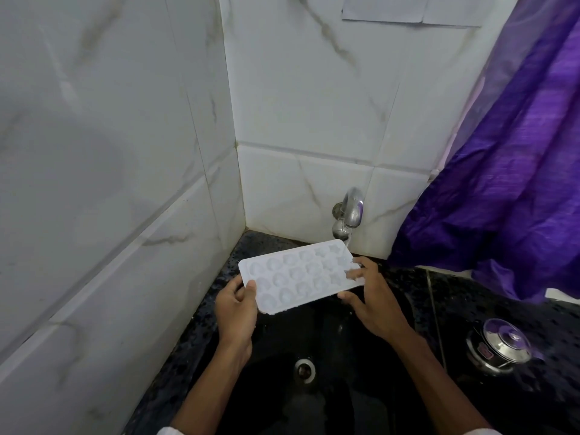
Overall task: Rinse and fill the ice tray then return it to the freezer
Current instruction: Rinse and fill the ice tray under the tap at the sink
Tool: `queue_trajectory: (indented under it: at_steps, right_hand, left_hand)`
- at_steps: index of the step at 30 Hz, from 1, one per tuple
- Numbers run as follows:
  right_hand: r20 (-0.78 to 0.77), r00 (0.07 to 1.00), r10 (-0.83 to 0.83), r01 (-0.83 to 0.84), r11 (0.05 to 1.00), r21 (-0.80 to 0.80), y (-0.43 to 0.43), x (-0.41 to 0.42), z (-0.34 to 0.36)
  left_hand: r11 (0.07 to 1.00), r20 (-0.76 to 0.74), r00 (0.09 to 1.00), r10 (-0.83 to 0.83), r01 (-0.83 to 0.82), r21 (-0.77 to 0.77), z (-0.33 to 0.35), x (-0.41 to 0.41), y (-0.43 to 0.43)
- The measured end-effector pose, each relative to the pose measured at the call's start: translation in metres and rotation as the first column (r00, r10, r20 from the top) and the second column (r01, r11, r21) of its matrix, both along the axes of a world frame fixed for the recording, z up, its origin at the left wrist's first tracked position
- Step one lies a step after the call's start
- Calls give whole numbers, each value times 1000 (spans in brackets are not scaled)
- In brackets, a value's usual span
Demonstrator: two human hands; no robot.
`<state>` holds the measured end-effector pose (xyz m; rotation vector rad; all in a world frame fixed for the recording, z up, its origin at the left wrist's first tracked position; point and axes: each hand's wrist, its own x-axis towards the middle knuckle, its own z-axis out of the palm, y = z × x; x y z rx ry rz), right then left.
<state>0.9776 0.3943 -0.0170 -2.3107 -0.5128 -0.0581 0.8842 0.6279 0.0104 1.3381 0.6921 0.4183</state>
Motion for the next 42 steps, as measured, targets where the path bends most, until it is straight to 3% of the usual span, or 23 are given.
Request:
queue_trajectory:
  at_steps: [3, 5, 7, 9, 11, 15, 20, 34, 42]
  right_hand:
    - [-78, 996, -37, 55, 966, 251, -1, -5, -5]
    - [-210, 967, -146, 234, 836, 496, 3, -8, 0]
    - [-363, 905, -222, 406, 705, 582, 3, -8, 5]
    - [-452, 864, -221, 452, 733, 508, -3, -4, 2]
    - [-492, 845, -211, 426, 822, 378, -11, -3, -7]
    - [-452, 880, -145, 305, 902, 305, -19, -10, -15]
    - [-423, 884, -200, 334, 903, 271, -21, -13, -22]
    - [-218, 935, -280, 330, 911, 247, -22, -10, -9]
    - [-137, 956, -259, 287, 925, 250, -26, -12, 5]
  left_hand:
    - [1000, -25, 1000, -2, 2, 1, -8, -2, 3]
    - [1000, -43, 999, -11, 12, 24, -12, -4, 6]
    - [998, -59, 998, -19, 22, 58, -17, -5, 9]
    - [996, -77, 996, -38, 45, 82, -23, -6, 10]
    - [993, -92, 994, -64, 72, 91, -29, -9, 9]
    - [991, -105, 991, -84, 95, 97, -43, -15, 5]
    - [983, -97, 991, -96, 109, 146, -47, -15, 4]
    - [831, 39, 991, -125, 84, 550, -40, -11, 19]
    - [818, 91, 988, -129, 54, 573, -31, -8, 19]
